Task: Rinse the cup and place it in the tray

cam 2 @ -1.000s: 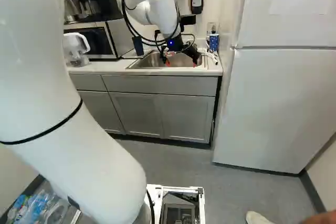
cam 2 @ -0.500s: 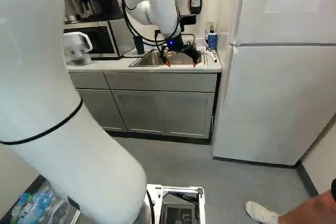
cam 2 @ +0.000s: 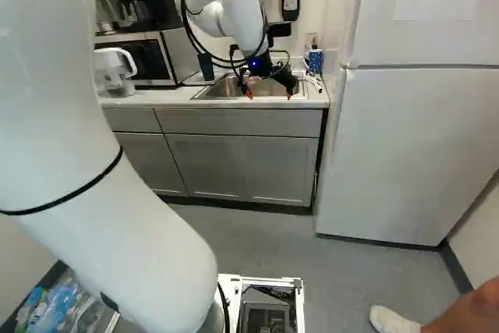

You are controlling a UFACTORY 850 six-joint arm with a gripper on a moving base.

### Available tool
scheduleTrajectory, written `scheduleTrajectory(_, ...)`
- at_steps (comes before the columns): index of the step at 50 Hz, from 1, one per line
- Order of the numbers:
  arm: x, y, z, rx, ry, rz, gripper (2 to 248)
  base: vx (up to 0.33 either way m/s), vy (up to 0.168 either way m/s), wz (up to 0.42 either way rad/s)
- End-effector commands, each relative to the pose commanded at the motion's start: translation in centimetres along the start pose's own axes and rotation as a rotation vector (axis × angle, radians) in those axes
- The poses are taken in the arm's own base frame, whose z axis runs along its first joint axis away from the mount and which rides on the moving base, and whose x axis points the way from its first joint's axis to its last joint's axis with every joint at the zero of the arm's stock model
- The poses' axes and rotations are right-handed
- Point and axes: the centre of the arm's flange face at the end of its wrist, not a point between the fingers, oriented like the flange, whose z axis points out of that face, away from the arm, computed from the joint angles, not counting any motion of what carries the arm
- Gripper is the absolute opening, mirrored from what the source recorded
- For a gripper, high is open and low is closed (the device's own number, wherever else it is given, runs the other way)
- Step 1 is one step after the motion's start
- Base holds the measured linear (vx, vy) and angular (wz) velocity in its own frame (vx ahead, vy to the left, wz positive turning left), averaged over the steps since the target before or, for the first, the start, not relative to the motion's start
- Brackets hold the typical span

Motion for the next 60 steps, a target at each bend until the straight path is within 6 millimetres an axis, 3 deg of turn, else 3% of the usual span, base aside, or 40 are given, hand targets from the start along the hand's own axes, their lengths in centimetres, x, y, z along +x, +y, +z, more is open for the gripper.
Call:
scheduleTrajectory(31, -1.0, -0.7, 0.8, 0.007, 0.032, -0.008, 247, 0.000, 0.000, 0.000)
scheduleTrajectory(60, -3.8, -2.5, 2.7, 0.026, 0.112, -0.027, 247, 0.000, 0.000, 0.000)
